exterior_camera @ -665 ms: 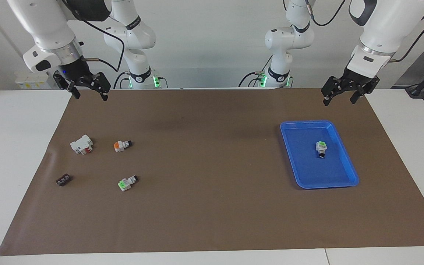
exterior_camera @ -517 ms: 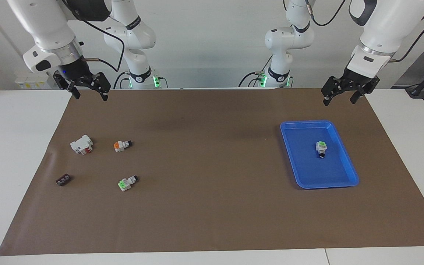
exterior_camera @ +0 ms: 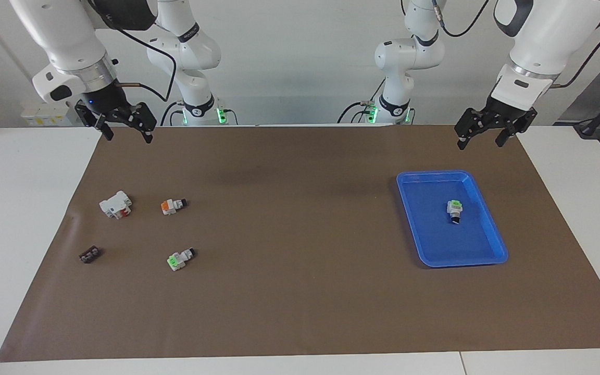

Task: Turn and place switch with both arms
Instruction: 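Move the right gripper toward the orange-topped switch piece, then lower the right gripper and grasp the orange-topped switch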

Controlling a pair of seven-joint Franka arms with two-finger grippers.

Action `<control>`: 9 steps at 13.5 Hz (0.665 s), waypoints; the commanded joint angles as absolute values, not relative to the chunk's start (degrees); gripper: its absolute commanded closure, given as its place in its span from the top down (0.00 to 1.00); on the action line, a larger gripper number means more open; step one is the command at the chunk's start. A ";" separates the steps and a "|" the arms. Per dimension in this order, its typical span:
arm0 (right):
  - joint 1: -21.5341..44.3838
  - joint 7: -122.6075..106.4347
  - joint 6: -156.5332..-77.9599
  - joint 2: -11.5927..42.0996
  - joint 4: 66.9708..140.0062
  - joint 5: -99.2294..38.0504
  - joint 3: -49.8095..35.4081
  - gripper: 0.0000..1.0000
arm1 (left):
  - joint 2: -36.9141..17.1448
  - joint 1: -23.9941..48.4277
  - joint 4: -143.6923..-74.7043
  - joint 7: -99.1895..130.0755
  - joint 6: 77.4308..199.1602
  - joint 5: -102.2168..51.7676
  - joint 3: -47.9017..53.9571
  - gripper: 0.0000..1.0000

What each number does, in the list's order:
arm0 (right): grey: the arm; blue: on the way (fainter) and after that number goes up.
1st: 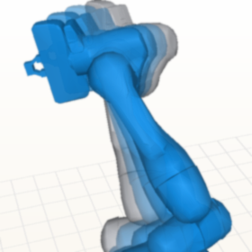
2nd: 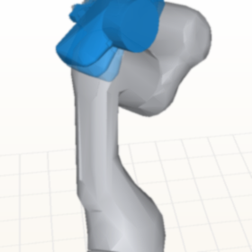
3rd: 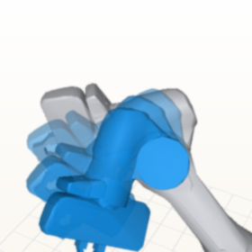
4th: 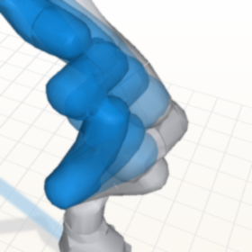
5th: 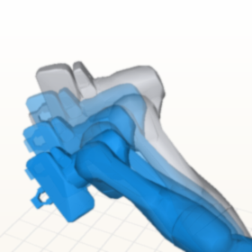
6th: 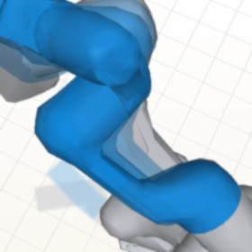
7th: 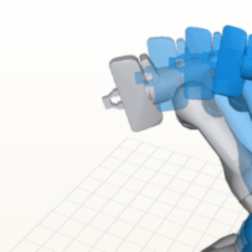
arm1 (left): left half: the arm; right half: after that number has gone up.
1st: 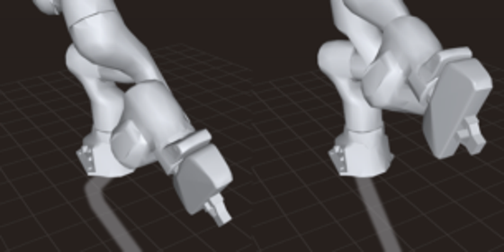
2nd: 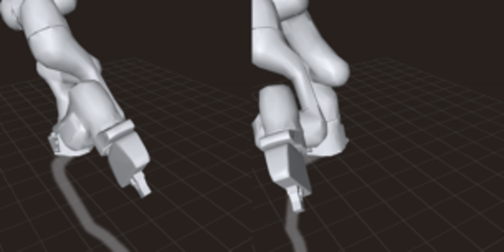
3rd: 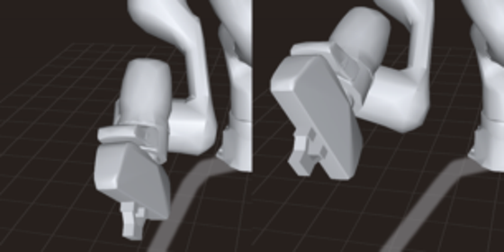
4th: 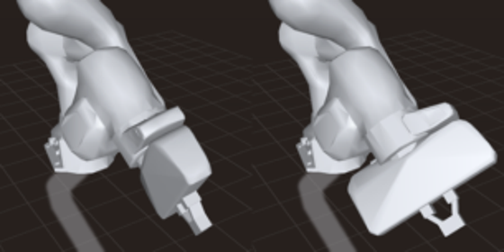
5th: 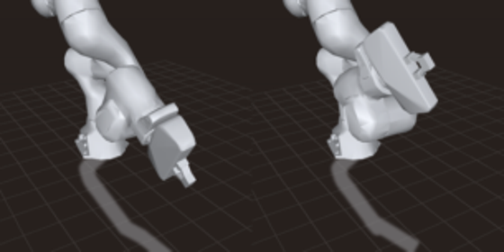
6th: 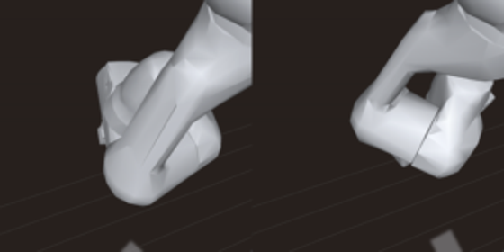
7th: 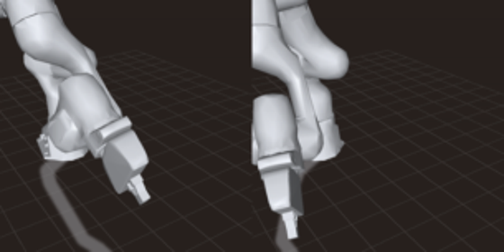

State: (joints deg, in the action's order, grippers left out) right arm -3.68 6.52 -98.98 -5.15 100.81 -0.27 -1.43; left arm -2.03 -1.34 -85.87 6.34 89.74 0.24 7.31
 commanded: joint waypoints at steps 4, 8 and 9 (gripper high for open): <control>-4.22 20.78 -117.41 -3.54 118.38 0.70 -2.11 1.00 | -0.44 -1.93 -87.63 5.89 89.91 0.18 7.47 1.00; -3.87 36.01 -126.54 3.86 123.82 0.62 -2.20 1.00 | -0.44 -1.85 -87.63 5.89 89.91 0.18 7.47 1.00; -4.39 37.43 -128.30 3.95 126.36 0.53 -2.11 1.00 | -0.44 -1.93 -87.63 5.89 89.91 0.18 7.47 1.00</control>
